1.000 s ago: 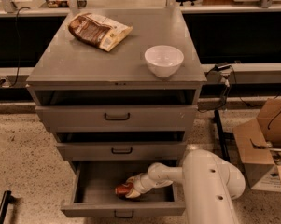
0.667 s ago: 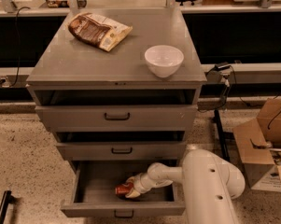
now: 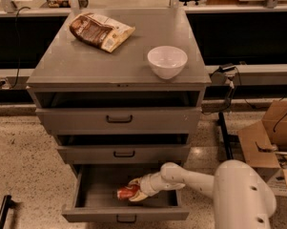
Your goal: Pick coke can from bottom drawer and place on counter
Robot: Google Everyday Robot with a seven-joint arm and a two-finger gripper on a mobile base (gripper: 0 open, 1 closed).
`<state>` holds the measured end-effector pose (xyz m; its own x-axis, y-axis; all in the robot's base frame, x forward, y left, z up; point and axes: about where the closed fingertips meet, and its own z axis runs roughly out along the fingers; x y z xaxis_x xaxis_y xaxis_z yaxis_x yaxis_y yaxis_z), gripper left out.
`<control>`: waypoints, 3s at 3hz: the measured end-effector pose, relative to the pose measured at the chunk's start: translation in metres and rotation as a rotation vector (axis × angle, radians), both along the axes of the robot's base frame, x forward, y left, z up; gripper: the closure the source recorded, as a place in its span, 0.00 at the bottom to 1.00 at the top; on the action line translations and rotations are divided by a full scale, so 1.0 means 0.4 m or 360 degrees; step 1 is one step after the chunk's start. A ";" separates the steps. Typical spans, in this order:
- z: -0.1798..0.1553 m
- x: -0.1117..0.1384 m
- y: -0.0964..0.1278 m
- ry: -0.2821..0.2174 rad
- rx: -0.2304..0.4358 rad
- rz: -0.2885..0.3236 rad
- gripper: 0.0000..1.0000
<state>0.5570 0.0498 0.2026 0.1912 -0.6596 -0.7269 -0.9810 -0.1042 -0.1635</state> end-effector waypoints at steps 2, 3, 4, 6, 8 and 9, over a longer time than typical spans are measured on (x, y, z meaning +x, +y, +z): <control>0.298 -0.088 -0.087 0.0019 0.0428 -0.0086 1.00; 0.453 -0.156 -0.132 0.0015 0.0516 -0.0004 1.00; 0.606 -0.207 -0.143 0.0019 0.0427 0.0090 1.00; 0.939 -0.213 -0.141 -0.0015 0.0216 0.0205 1.00; 1.160 -0.186 -0.122 -0.0146 0.0167 0.0264 1.00; 1.247 -0.171 -0.097 -0.0178 0.0083 0.0271 1.00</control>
Offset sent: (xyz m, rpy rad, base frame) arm -0.0592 -0.0791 0.1950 0.4392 0.0240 -0.1081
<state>0.4886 0.0112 0.7015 0.3778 -0.5728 -0.7274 -0.9255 -0.2553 -0.2797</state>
